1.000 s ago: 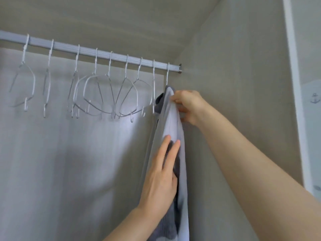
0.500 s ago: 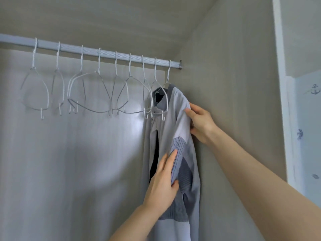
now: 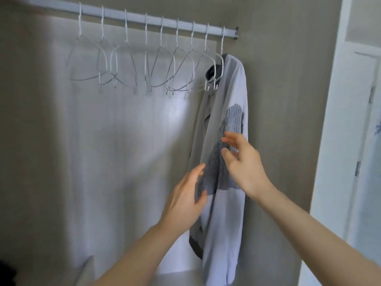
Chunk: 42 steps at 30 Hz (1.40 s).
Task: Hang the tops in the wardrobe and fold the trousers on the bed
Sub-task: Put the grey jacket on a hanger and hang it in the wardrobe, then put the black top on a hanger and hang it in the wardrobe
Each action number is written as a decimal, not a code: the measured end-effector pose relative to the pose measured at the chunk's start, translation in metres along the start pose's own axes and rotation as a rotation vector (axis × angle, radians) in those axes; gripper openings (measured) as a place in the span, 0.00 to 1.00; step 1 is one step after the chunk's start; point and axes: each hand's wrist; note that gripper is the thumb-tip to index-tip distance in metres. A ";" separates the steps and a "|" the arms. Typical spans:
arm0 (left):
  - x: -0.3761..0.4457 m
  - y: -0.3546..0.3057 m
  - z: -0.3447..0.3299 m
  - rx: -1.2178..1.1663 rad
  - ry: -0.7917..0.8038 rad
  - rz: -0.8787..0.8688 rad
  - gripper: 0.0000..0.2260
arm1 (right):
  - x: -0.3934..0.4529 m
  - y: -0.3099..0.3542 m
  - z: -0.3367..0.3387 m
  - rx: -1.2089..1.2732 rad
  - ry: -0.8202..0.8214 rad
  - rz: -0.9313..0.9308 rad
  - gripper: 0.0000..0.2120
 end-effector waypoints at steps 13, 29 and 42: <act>-0.243 -0.077 0.029 0.288 -0.327 0.563 0.18 | -0.170 0.015 -0.083 0.322 0.578 0.316 0.17; -0.580 -0.264 -0.074 0.517 -0.610 1.666 0.11 | -0.432 0.055 -0.164 0.391 1.520 0.535 0.18; -0.649 -0.238 -0.075 0.482 -0.538 1.972 0.23 | -0.481 0.091 -0.236 -0.231 1.265 0.639 0.13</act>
Point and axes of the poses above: each hand's wrist, its own x-axis towards the middle knuckle, its own z-axis out of the back of the hand, y = z × x, and after that the axes turned 11 degrees about y, right-handed
